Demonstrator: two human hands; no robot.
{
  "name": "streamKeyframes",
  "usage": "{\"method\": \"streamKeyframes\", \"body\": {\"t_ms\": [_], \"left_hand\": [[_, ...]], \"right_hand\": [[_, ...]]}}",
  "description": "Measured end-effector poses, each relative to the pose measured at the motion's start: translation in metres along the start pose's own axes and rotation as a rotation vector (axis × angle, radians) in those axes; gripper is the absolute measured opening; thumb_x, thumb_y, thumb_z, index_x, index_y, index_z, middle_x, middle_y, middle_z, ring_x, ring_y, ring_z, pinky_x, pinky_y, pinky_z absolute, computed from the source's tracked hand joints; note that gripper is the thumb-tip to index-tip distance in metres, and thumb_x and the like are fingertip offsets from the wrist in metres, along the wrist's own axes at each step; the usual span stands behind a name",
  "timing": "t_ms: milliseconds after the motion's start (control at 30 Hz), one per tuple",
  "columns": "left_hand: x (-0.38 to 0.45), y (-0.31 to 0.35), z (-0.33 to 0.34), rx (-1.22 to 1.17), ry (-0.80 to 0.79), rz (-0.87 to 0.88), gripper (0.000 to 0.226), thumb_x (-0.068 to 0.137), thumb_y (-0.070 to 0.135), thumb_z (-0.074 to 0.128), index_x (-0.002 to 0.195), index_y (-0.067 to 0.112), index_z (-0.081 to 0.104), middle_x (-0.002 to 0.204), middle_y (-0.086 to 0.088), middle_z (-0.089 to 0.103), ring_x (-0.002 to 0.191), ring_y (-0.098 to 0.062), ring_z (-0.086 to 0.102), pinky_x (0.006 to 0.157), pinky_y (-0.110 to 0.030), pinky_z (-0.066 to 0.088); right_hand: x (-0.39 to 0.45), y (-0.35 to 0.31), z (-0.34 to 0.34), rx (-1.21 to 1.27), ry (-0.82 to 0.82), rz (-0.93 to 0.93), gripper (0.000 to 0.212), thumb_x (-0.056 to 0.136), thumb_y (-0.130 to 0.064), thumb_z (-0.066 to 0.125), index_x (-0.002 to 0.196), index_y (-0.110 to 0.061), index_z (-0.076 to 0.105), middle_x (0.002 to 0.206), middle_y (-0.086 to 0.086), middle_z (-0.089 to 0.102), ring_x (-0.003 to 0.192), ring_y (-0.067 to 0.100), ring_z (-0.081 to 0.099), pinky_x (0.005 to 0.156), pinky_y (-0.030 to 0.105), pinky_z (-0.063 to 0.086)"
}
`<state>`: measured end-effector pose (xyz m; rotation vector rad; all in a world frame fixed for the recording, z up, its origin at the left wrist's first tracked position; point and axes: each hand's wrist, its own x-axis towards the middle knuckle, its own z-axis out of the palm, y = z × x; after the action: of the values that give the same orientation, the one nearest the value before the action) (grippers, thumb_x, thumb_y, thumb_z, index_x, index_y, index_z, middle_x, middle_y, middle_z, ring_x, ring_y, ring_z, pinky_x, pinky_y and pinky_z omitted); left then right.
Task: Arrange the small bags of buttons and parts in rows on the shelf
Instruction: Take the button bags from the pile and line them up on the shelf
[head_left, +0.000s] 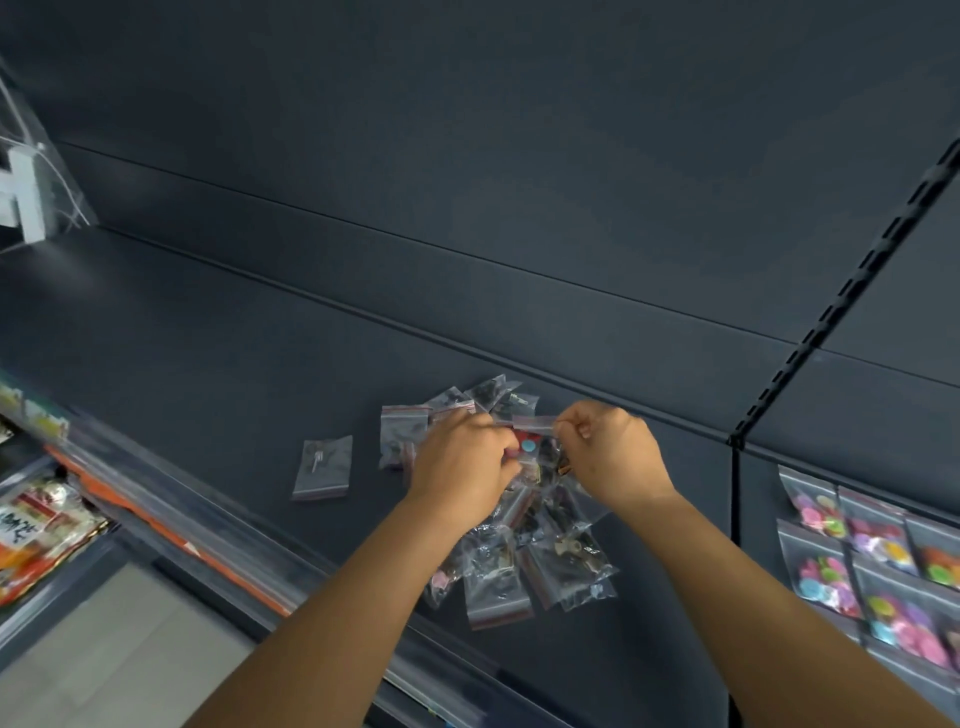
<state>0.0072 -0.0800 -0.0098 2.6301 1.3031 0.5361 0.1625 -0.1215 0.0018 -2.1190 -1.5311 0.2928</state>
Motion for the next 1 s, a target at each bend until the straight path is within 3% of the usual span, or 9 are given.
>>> {"method": "streamKeyframes", "body": {"t_ms": [100,167,300,433,533,633,733,833,1000], "left_hand": [[0.001,-0.005,0.001,-0.024,0.077,-0.002,0.017,0.093,0.024,0.055,0.094,0.022,0.071,0.097,0.005,0.066,0.099,-0.016,0.053,0.085,-0.026,0.041],[0.001,-0.011,-0.003,-0.119,0.156,-0.071,0.017,0.093,0.016,0.054,0.089,0.016,0.070,0.091,0.002,0.068,0.092,-0.019,0.057,0.077,-0.031,0.047],[0.000,-0.025,-0.020,-0.279,0.306,-0.258,0.009,0.092,0.017,0.057,0.091,0.016,0.066,0.081,0.006,0.066,0.074,-0.014,0.061,0.065,-0.025,0.044],[-0.007,-0.031,-0.036,-0.322,0.353,-0.329,0.008,0.091,0.012,0.058,0.094,0.017,0.063,0.078,0.012,0.061,0.069,-0.009,0.057,0.067,-0.021,0.043],[-0.018,-0.033,-0.040,-0.328,0.347,-0.345,0.016,0.090,0.007,0.055,0.100,0.017,0.061,0.088,0.007,0.067,0.077,-0.012,0.061,0.070,-0.023,0.046],[-0.030,-0.034,-0.037,-0.276,0.308,-0.336,0.017,0.091,0.009,0.053,0.102,0.018,0.063,0.093,0.004,0.067,0.080,-0.012,0.060,0.068,-0.022,0.043],[-0.042,-0.034,-0.034,-0.259,0.306,-0.330,0.016,0.090,0.009,0.055,0.099,0.016,0.066,0.093,0.003,0.067,0.081,-0.013,0.061,0.071,-0.018,0.041],[-0.052,-0.033,-0.033,-0.255,0.274,-0.343,0.010,0.091,0.010,0.055,0.095,0.015,0.063,0.088,0.002,0.066,0.078,-0.015,0.062,0.068,-0.025,0.047],[-0.066,-0.030,-0.030,-0.228,0.210,-0.368,0.008,0.093,0.012,0.052,0.096,0.015,0.059,0.085,0.002,0.065,0.071,-0.013,0.058,0.062,-0.025,0.043]], "right_hand": [[-0.001,0.008,-0.003,-0.183,-0.086,-0.034,0.024,0.093,-0.019,0.044,0.087,-0.010,0.066,0.078,0.008,0.066,0.074,0.025,0.057,0.060,0.027,0.047],[-0.003,0.012,-0.006,-0.272,-0.157,-0.054,0.026,0.093,-0.017,0.042,0.090,-0.009,0.066,0.086,0.010,0.068,0.088,0.026,0.058,0.068,0.030,0.052],[-0.008,0.010,-0.015,-0.241,-0.185,-0.065,0.028,0.093,-0.018,0.045,0.116,-0.019,0.061,0.115,0.004,0.064,0.118,0.022,0.049,0.087,0.030,0.047],[-0.013,-0.004,-0.016,-0.157,-0.152,-0.164,0.033,0.094,-0.020,0.047,0.126,-0.021,0.055,0.129,0.001,0.055,0.125,0.020,0.043,0.093,0.028,0.041],[-0.019,-0.012,-0.006,-0.132,-0.247,-0.323,0.038,0.095,-0.020,0.046,0.132,-0.024,0.051,0.138,-0.004,0.049,0.130,0.021,0.039,0.106,0.033,0.036],[-0.027,-0.014,0.011,-0.157,-0.408,-0.525,0.038,0.090,-0.017,0.042,0.121,-0.026,0.062,0.127,-0.007,0.059,0.126,0.019,0.045,0.110,0.039,0.032],[-0.032,-0.013,0.013,-0.143,-0.436,-0.579,0.029,0.088,-0.014,0.049,0.102,-0.027,0.071,0.108,-0.013,0.066,0.114,0.016,0.053,0.106,0.036,0.035],[-0.032,-0.012,0.006,-0.200,-0.391,-0.485,0.027,0.089,-0.014,0.049,0.092,-0.027,0.072,0.102,-0.011,0.068,0.108,0.014,0.053,0.103,0.034,0.038],[-0.031,-0.011,0.000,-0.246,-0.238,-0.342,0.025,0.092,-0.016,0.045,0.104,-0.023,0.066,0.108,-0.001,0.066,0.113,0.022,0.048,0.093,0.030,0.043]]}}
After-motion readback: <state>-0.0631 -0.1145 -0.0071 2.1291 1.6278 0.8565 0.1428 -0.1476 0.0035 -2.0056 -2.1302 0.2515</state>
